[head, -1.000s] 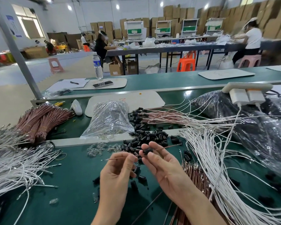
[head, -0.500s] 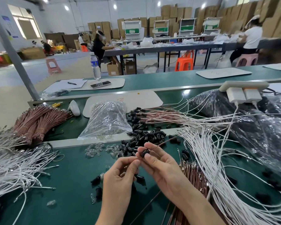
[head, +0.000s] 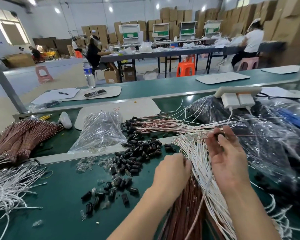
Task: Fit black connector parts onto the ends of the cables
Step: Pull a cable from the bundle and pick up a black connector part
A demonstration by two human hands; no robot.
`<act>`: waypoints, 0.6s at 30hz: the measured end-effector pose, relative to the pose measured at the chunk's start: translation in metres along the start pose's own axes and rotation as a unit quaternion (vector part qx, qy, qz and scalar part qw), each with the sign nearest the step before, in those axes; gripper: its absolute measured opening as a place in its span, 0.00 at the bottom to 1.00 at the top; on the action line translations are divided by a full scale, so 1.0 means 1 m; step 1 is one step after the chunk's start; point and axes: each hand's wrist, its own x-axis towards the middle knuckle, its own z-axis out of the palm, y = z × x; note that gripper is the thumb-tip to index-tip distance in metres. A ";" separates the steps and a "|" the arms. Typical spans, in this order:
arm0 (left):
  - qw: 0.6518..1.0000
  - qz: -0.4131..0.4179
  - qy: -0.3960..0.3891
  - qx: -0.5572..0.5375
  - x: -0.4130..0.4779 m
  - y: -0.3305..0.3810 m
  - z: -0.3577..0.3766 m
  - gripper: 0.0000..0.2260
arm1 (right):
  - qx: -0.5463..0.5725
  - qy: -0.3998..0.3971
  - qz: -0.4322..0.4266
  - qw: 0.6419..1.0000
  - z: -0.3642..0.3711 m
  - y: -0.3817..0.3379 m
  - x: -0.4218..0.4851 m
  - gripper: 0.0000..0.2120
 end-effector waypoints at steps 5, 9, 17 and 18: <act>0.990 -0.080 -0.083 0.078 0.027 0.025 0.015 0.15 | -0.046 -0.015 -0.009 0.999 -0.009 -0.010 -0.011 0.13; 0.987 -0.117 -0.108 -0.024 0.035 0.017 0.019 0.14 | -0.059 0.011 0.002 0.998 -0.017 -0.008 -0.016 0.13; 0.950 -0.094 0.037 -0.295 0.019 0.000 -0.020 0.13 | -0.031 0.014 0.027 0.999 -0.012 -0.007 -0.024 0.13; 0.943 -0.091 0.077 -0.312 0.017 -0.005 -0.033 0.12 | -0.026 0.009 0.031 0.999 -0.010 -0.006 -0.025 0.13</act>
